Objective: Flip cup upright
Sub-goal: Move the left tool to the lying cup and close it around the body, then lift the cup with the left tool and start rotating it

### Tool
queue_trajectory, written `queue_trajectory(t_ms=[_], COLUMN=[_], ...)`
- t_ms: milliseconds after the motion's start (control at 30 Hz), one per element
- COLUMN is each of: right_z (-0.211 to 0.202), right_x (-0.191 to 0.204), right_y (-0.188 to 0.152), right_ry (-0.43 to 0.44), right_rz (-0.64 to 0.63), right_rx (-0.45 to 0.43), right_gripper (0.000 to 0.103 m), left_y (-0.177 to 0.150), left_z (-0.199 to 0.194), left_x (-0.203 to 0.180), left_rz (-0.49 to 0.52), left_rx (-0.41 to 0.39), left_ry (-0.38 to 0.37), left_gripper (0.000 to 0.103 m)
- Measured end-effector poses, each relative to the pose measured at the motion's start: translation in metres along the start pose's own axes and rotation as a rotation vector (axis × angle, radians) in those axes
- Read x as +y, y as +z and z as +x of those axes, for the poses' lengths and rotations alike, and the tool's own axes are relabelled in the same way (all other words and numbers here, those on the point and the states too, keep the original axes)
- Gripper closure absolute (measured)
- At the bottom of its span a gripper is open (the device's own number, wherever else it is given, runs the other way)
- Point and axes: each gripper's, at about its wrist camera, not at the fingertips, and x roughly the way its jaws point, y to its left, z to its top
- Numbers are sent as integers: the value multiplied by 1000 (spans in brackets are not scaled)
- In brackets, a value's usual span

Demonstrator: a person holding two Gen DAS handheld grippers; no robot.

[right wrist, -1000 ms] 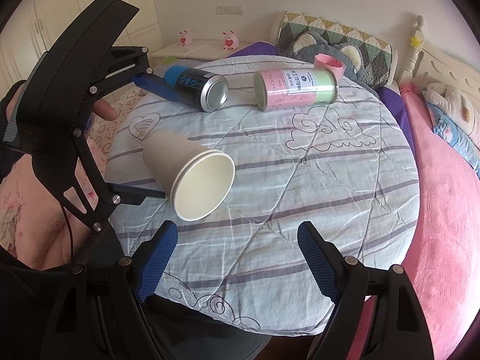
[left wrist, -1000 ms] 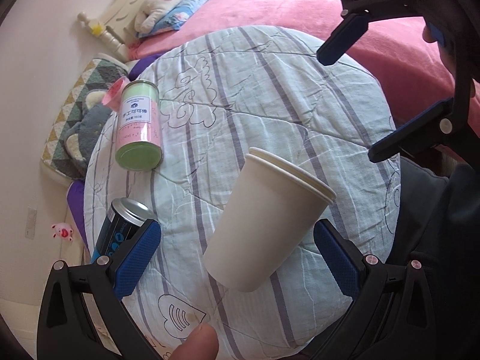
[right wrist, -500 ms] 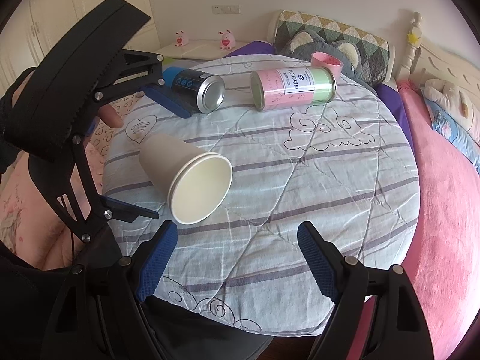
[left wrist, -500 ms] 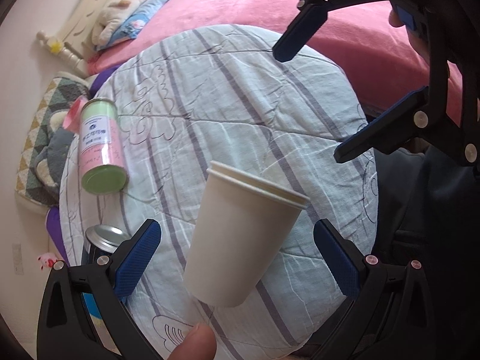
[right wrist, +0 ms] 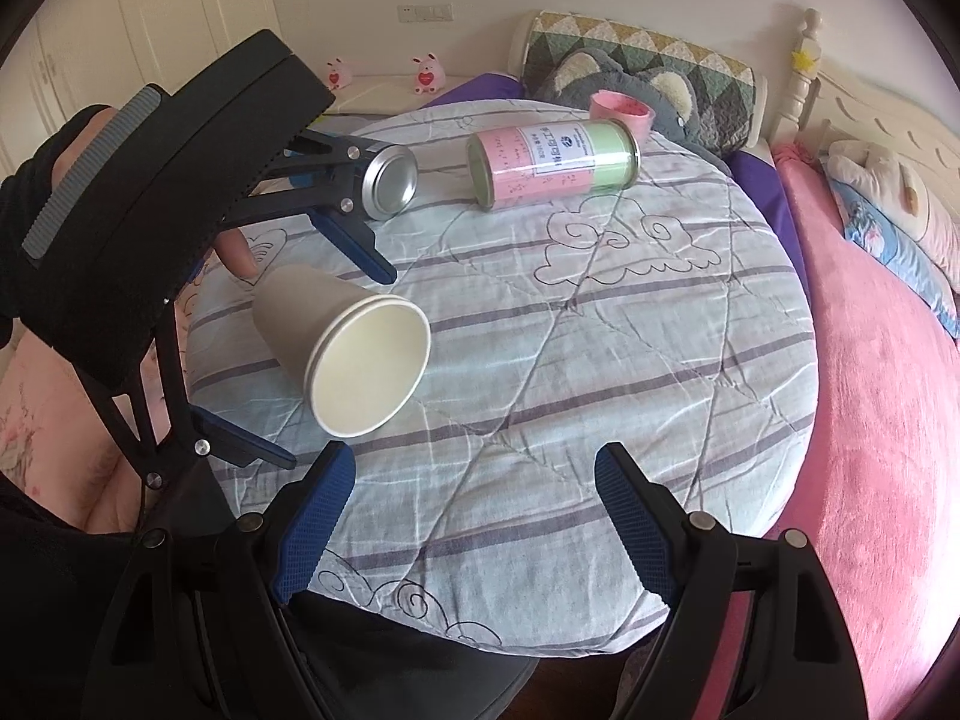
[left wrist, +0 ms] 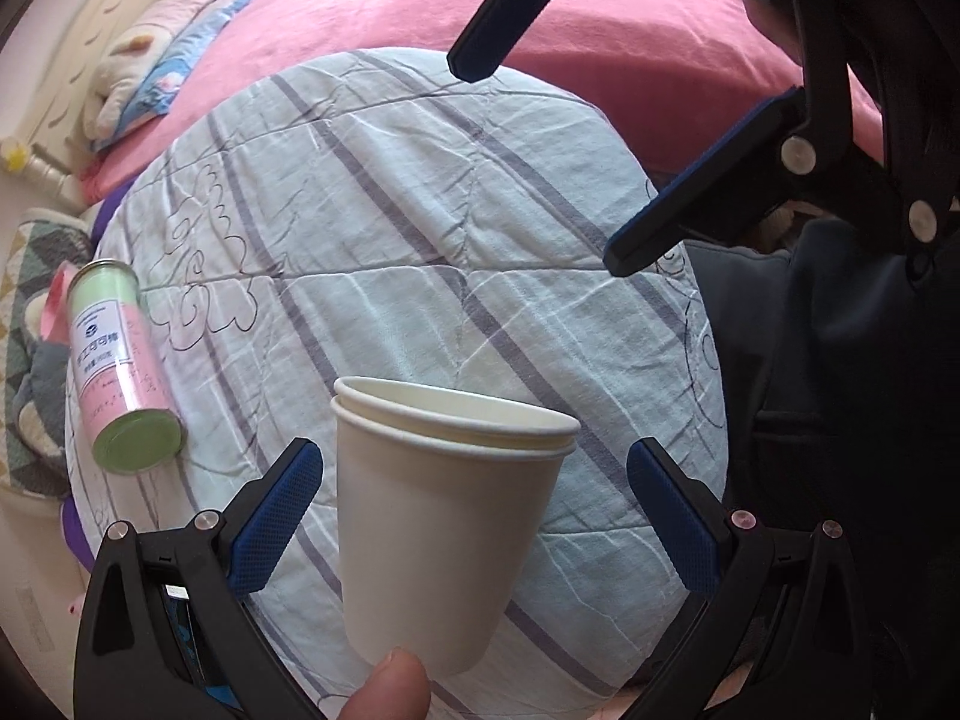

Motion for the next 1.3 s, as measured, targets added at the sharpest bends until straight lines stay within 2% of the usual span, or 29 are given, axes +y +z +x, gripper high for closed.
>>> queue_trajectory(t_ms=[33, 100, 300, 433, 633, 933, 1300], right_z=[0, 1, 4, 6, 9, 10, 11], right_x=[0, -1, -2, -3, -3, 1, 7], right_y=[-1, -1, 2, 3, 1, 2, 2], right_ry=[-1, 1, 6, 9, 14, 27, 53], right_rz=[3, 9, 6, 6, 5, -13, -30], right_rx=[1, 3, 8, 9, 16, 12, 6], right_gripper=[20, 20, 20, 20, 20, 20, 20], left_y=[0, -1, -4, -7, -8, -18, -35], left_z=[2, 6, 15, 11, 11, 11, 10], left_x=[0, 2, 8, 11, 20, 23, 34], left_rz=[11, 22, 14, -12, -74, -182, -429], left_rx=[5, 19, 40, 25, 17, 30, 41], left_ry=[-2, -12, -31, -60, -44, 20, 138], left_gripper=[4, 16, 33, 34, 35, 35, 35])
